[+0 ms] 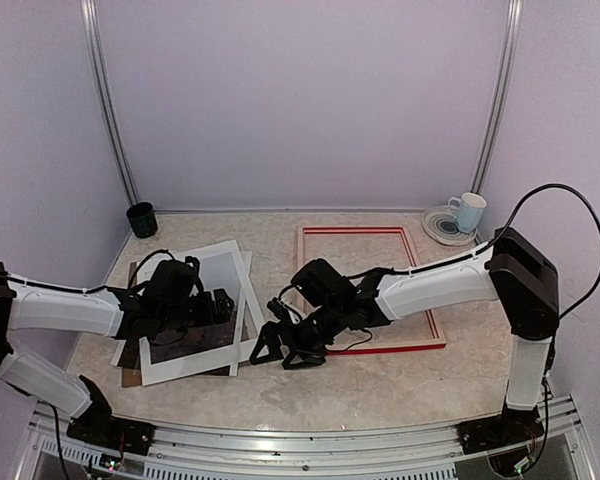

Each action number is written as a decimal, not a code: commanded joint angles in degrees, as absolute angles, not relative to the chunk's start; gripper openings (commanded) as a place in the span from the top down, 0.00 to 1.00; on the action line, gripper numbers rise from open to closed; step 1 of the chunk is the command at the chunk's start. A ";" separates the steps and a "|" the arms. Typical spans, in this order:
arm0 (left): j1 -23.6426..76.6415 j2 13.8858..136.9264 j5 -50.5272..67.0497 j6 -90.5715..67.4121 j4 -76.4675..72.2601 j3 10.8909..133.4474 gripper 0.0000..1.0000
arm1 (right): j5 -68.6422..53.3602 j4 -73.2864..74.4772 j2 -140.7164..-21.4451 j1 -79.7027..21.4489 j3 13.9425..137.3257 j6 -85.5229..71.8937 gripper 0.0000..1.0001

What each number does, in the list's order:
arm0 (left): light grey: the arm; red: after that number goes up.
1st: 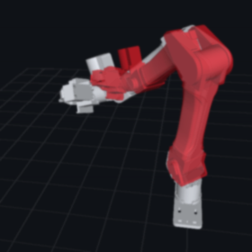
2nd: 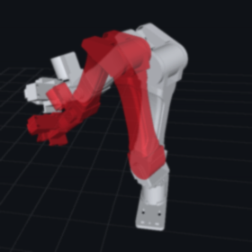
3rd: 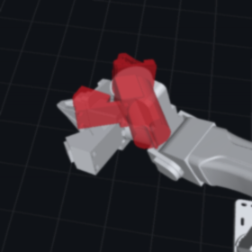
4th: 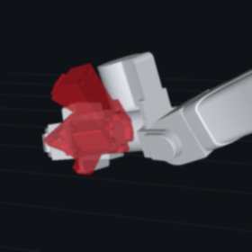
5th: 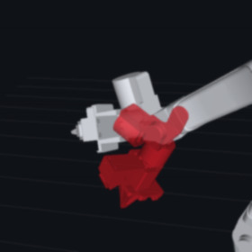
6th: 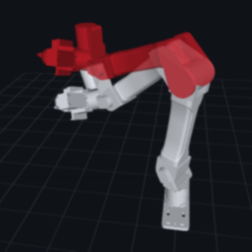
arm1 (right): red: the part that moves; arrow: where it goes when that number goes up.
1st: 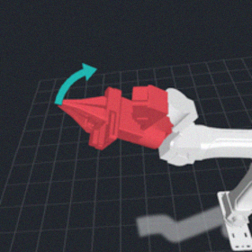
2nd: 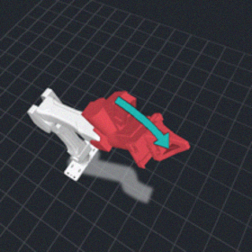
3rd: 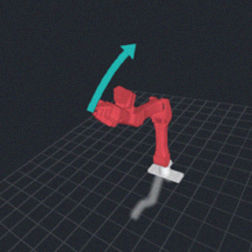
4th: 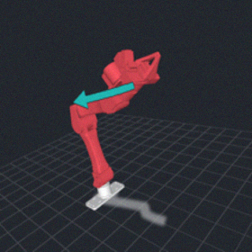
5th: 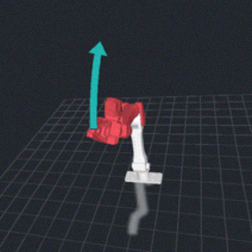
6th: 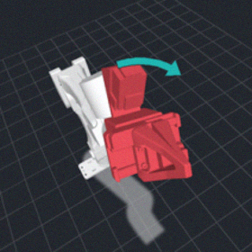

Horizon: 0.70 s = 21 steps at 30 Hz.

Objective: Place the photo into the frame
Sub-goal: Pick up the glass panel from the mat board.

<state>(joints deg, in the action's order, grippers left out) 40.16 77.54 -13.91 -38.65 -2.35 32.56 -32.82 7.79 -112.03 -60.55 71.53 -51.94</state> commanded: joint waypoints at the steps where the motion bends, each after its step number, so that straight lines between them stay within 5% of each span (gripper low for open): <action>1: 40.08 77.02 -13.45 -39.02 -4.94 30.67 0.01 | -34.75 7.69 -114.41 -61.20 72.77 -55.36 0.01; 21: 40.08 79.57 -10.30 -40.90 -11.30 25.84 0.01 | -37.21 0.16 -119.53 -61.35 74.65 -65.31 0.01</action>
<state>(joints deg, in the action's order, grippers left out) 40.16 78.39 -11.29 -40.07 -8.80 27.24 -37.19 1.74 -118.41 -60.73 73.54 -62.74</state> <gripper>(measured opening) 0.989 0.993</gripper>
